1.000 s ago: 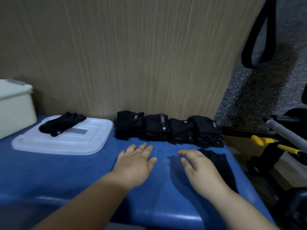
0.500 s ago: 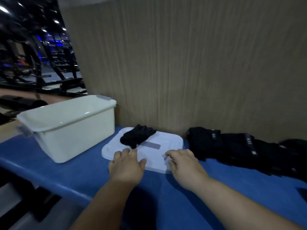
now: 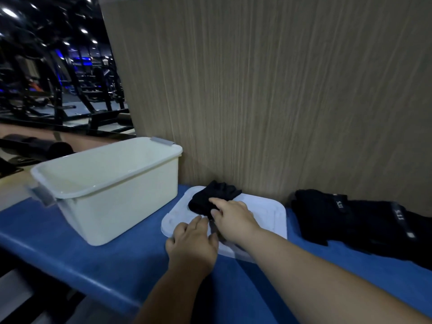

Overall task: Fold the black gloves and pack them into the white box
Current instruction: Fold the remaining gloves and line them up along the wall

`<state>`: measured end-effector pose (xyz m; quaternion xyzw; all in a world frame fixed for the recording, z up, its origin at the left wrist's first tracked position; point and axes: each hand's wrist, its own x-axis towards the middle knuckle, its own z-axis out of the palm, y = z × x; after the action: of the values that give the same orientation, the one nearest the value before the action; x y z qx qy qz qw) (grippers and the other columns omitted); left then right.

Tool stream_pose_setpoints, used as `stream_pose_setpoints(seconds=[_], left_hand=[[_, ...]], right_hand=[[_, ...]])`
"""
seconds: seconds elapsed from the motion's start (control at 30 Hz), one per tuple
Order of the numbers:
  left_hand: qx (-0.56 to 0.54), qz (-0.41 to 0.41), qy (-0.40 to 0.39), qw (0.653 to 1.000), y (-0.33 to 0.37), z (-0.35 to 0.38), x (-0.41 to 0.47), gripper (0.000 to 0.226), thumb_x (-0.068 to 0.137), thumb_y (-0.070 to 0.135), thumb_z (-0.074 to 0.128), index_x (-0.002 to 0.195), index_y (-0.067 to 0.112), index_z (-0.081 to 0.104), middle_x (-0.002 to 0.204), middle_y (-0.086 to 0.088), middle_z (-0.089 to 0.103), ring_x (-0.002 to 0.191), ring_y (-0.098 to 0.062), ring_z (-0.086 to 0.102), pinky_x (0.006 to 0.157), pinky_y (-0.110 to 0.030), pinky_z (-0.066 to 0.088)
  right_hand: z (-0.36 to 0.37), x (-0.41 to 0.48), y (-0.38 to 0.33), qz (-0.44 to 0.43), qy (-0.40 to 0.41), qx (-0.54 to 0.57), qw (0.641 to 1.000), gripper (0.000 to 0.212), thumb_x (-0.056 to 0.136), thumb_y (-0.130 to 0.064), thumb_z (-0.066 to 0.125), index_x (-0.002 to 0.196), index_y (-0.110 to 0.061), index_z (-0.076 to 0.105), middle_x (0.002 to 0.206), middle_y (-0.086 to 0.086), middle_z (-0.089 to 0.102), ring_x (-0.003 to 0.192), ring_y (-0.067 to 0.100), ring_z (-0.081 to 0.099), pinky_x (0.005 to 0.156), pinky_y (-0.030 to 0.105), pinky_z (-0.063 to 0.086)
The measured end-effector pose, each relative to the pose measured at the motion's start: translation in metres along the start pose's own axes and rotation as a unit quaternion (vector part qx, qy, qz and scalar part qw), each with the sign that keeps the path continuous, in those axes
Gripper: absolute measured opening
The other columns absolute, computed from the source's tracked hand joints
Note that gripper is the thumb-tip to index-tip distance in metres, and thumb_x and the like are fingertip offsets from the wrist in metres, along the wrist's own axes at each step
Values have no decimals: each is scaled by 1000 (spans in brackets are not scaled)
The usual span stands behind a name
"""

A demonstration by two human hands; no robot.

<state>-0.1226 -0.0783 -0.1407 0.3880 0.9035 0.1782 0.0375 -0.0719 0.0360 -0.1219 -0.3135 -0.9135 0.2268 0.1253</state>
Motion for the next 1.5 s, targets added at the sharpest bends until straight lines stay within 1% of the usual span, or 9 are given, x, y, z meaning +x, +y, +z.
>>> stream_pose_setpoints(seconds=[0.17, 0.33, 0.47, 0.67, 0.87, 1.0, 1.27, 1.37, 1.5], left_hand=[[-59, -14, 6, 998, -1, -6, 0, 40, 99, 44, 34, 138, 37, 39, 144, 16, 39, 135, -13, 23, 102, -36, 24], [-105, -60, 94, 988, 5, -21, -9, 26, 95, 47, 42, 103, 28, 56, 113, 7, 59, 116, -20, 44, 92, -34, 37], [-164, -44, 64, 983, 26, -17, -29, 27, 93, 50, 46, 91, 23, 48, 97, 1, 62, 102, -22, 51, 86, -37, 45], [-262, -5, -43, 964, 73, -3, -70, 28, 89, 42, 58, 96, 23, 39, 100, -1, 54, 88, -17, 56, 70, -30, 44], [-457, -36, -166, 873, 116, 10, -103, 37, 88, 14, 65, 109, 16, 35, 90, -7, 60, 79, -16, 59, 78, -34, 54], [-492, -77, -238, 834, 149, 10, -121, 51, 90, 14, 64, 124, 19, 26, 101, -9, 60, 86, -21, 65, 64, -26, 57], [-428, -22, -255, 867, 185, 22, -143, 69, 88, 5, 63, 142, 19, 23, 97, -8, 66, 88, -20, 67, 82, -36, 57], [-465, -17, -258, 847, 193, 26, -149, 68, 88, -1, 61, 142, 21, 26, 99, -4, 69, 90, -17, 68, 84, -33, 55], [-517, -8, -254, 817, 208, 29, -154, 62, 88, -6, 58, 136, 24, 32, 102, -10, 71, 96, -25, 68, 87, -38, 53]], right_hand=[[0, -1, 0, 47, 49, 93, 993, 28, 99, -31, 41, 111, -22, 65, 111, 5, 65, 106, 19, 55, 89, 31, 46], [-20, -36, 15, 63, 53, 119, 990, 26, 96, -42, 47, 82, -24, 60, 75, -9, 60, 74, 9, 54, 63, 23, 41], [-40, -82, 32, 75, 49, 77, 993, 22, 91, -43, 53, 76, -28, 59, 75, -11, 63, 73, 7, 56, 62, 21, 42], [-73, -155, 66, 88, 92, 120, 985, 14, 86, -33, 61, 76, -23, 65, 69, -10, 65, 58, -2, 52, 57, 13, 40], [-99, -222, 108, 148, 64, 278, 947, 14, 84, -8, 64, 88, -21, 59, 74, -5, 56, 59, 4, 50, 62, 23, 44], [-112, -255, 129, 184, 64, 323, 926, 25, 81, -3, 65, 96, -22, 57, 87, 0, 58, 68, 10, 53, 61, 21, 45], [-134, -285, 156, 230, 20, 381, 896, 32, 86, -22, 65, 111, -31, 48, 77, -3, 67, 57, 6, 57, 55, 19, 44], [-137, -290, 161, 222, 40, 388, 894, 36, 87, -26, 67, 115, -32, 44, 73, -4, 64, 56, 2, 58, 55, 19, 45], [-132, -289, 172, 241, 79, 420, 871, 53, 84, -16, 70, 128, -26, 42, 98, 12, 69, 83, 19, 68, 67, 28, 50]])
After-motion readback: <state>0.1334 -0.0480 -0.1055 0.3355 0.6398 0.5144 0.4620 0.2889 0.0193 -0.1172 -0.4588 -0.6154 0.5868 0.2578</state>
